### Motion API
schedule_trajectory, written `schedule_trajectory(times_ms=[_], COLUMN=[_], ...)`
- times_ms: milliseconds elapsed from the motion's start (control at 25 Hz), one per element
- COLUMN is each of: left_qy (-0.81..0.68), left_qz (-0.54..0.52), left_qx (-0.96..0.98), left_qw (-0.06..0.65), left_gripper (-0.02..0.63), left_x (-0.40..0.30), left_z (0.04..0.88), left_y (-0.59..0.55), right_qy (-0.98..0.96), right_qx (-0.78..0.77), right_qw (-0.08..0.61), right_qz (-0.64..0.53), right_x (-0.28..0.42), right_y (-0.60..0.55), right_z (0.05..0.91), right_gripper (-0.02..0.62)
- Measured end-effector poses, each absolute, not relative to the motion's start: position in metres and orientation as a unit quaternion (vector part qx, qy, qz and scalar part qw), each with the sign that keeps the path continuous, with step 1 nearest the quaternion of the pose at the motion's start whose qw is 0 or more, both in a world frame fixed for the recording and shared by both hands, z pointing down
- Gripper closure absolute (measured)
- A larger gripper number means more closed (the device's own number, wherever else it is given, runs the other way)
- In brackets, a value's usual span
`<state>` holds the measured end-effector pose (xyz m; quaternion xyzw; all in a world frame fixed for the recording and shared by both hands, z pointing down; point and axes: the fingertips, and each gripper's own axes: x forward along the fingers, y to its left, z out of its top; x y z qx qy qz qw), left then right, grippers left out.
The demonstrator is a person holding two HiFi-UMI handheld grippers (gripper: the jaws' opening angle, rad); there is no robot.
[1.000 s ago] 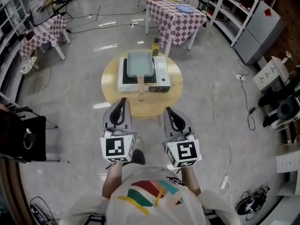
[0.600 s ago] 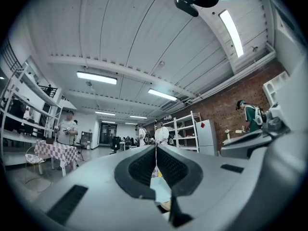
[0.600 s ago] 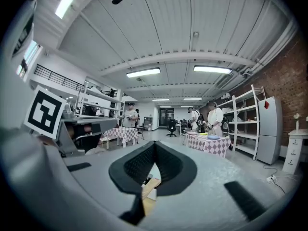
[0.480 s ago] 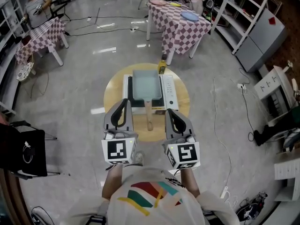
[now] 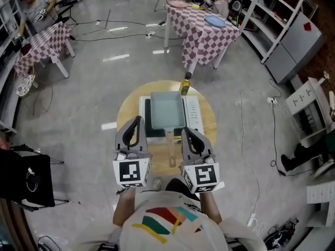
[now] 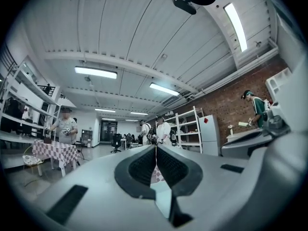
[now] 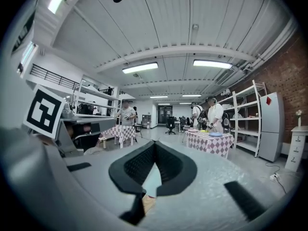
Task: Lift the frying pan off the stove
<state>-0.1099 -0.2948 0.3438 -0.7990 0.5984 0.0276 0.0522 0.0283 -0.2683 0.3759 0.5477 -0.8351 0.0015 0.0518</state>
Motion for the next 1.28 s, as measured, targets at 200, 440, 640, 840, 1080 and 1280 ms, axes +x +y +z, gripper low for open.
schedule_trajectory(times_ms=[200, 440, 640, 840, 1080, 1280], left_qy=[0.605, 0.622, 0.637, 0.655, 0.659, 0.658], left_qz=[0.023, 0.021, 0.019, 0.017, 0.019, 0.022], left_qx=[-0.794, -0.781, -0.769, -0.753, -0.751, -0.751], left_qw=[0.06, 0.054, 0.051, 0.058, 0.046, 0.055], left_gripper=[0.6, 0.6, 0.6, 0.6, 0.6, 0.6], left_x=[-0.101, -0.108, -0.112, -0.119, -0.119, -0.119], left_z=[0.333, 0.328, 0.338, 0.339, 0.337, 0.336], left_y=[-0.316, -0.323, -0.332, -0.334, -0.336, -0.34], right_qy=[-0.841, -0.852, -0.859, -0.861, -0.867, -0.896], right_qx=[0.538, 0.519, 0.507, 0.501, 0.486, 0.432], right_qw=[0.058, 0.061, 0.064, 0.072, 0.089, 0.068], right_qz=[0.026, 0.033, 0.037, 0.052, 0.07, 0.076], right_x=[0.037, 0.033, 0.034, 0.035, 0.031, 0.018], right_y=[-0.294, -0.306, -0.314, -0.316, -0.319, -0.329], right_z=[0.378, 0.382, 0.386, 0.395, 0.402, 0.396], right_gripper=[0.598, 0.598, 0.598, 0.598, 0.598, 0.598])
